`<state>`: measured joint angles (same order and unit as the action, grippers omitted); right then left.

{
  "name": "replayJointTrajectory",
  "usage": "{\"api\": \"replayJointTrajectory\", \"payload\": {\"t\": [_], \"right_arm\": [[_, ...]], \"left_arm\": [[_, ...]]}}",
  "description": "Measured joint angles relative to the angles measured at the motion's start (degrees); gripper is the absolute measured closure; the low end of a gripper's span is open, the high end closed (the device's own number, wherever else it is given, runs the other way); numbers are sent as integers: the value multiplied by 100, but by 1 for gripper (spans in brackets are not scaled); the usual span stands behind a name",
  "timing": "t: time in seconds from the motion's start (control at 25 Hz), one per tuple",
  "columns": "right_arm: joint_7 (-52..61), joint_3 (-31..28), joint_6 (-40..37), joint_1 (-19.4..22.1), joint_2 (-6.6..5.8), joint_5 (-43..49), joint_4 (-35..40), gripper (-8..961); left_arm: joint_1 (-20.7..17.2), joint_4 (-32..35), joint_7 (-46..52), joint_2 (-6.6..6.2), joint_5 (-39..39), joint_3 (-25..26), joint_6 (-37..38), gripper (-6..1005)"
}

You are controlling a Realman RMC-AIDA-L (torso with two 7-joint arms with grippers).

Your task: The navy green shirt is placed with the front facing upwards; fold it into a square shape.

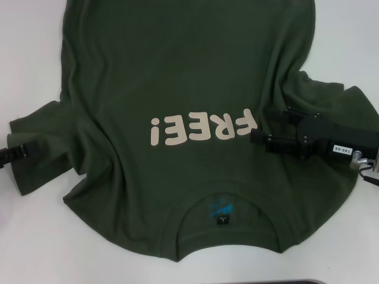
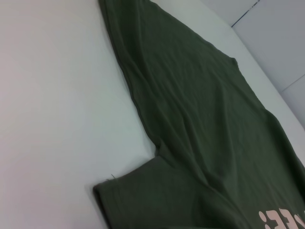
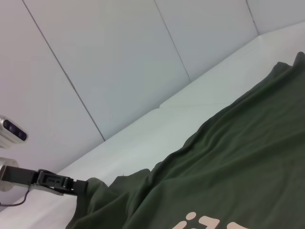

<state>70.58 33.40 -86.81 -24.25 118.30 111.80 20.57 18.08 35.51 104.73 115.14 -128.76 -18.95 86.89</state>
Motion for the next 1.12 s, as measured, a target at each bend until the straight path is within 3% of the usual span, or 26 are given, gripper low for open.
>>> {"api": "replayJointTrajectory", "payload": {"t": [0.4,0.52,0.76,1.12], "right_arm": [[0,0,-28,6,0,0,0,42],[0,0,-29,8,0,0,0,42],[0,0,-50,9,0,0,0,41],[0,0,-58,9,8,0,0,41]], "left_arm": [[29,-18,14,0,-30,-46,11,577],[39,-19,80,0,-29,-47,37,818],[119,-19,336,8,18,-3,240,968],[457,-27,601,160,26,-4,547,960]]}}
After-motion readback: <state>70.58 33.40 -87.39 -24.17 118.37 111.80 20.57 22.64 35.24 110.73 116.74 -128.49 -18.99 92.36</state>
